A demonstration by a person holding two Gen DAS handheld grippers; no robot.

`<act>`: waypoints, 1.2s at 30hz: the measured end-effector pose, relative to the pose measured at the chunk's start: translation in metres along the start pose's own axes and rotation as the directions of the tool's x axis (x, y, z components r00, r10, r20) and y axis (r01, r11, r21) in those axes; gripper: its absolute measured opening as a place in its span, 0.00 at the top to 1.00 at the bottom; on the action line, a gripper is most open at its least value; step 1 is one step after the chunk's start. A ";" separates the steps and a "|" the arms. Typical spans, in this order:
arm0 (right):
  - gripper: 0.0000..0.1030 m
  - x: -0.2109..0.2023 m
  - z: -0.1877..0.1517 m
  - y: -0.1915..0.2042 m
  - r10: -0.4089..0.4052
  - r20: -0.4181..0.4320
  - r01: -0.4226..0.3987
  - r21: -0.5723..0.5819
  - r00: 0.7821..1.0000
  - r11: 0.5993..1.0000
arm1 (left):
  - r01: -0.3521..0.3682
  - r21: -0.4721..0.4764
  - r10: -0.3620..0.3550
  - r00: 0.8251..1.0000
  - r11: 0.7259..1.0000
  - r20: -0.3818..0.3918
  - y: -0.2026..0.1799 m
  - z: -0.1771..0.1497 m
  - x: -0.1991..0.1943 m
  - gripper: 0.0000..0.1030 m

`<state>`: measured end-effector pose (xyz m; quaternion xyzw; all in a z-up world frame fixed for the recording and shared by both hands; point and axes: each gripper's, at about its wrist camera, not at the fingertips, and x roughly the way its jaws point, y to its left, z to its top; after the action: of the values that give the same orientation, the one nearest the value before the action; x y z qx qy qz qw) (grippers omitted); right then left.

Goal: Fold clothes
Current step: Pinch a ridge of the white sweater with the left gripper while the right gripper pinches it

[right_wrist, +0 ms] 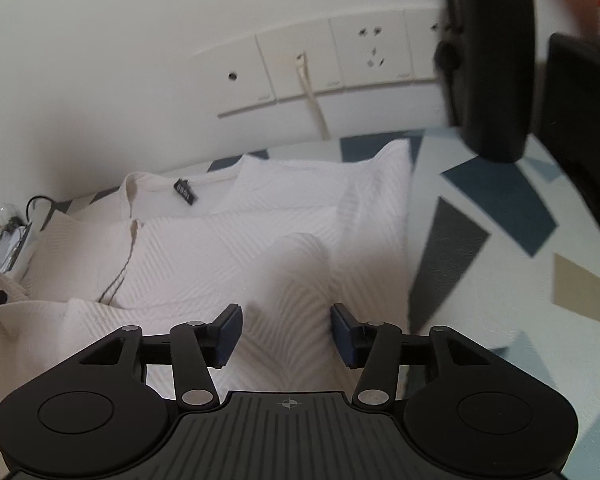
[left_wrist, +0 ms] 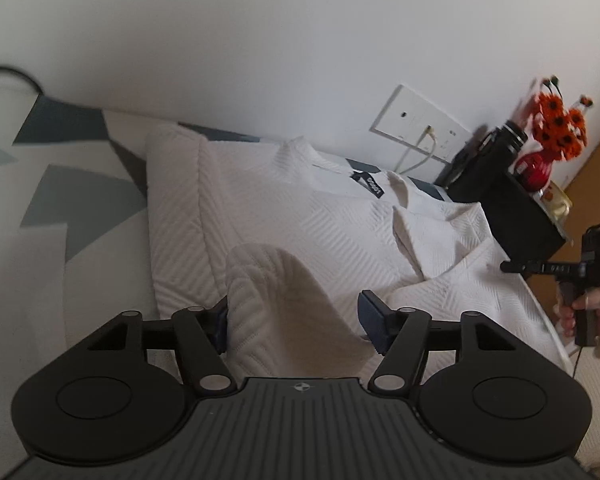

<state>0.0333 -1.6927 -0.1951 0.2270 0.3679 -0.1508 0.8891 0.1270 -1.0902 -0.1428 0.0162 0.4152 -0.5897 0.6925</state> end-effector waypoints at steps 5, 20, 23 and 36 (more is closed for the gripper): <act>0.83 0.013 0.002 -0.009 0.029 -0.030 -0.029 0.023 0.999 0.999 | -0.013 -0.017 0.013 1.000 1.000 -0.018 0.006 0.001 0.000 0.31; 0.82 0.005 -0.001 -0.038 0.034 0.029 -0.040 0.206 0.999 0.978 | 0.072 -0.106 -0.070 0.997 0.992 0.029 0.025 -0.005 -0.018 0.17; 0.67 0.007 0.000 -0.026 0.033 0.010 -0.034 0.134 0.999 0.990 | 0.024 -0.082 -0.023 1.000 0.996 0.019 0.022 -0.007 -0.015 0.56; 0.83 -0.015 0.002 -0.006 0.011 0.038 -0.013 0.049 0.999 0.999 | 0.006 0.049 -0.011 0.994 0.999 0.104 -0.026 -0.013 -0.049 0.91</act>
<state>0.0213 -1.6974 -0.1847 0.2480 0.3460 -0.1588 0.8908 0.1004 -1.0523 -0.1104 0.0002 0.3640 -0.6027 0.7101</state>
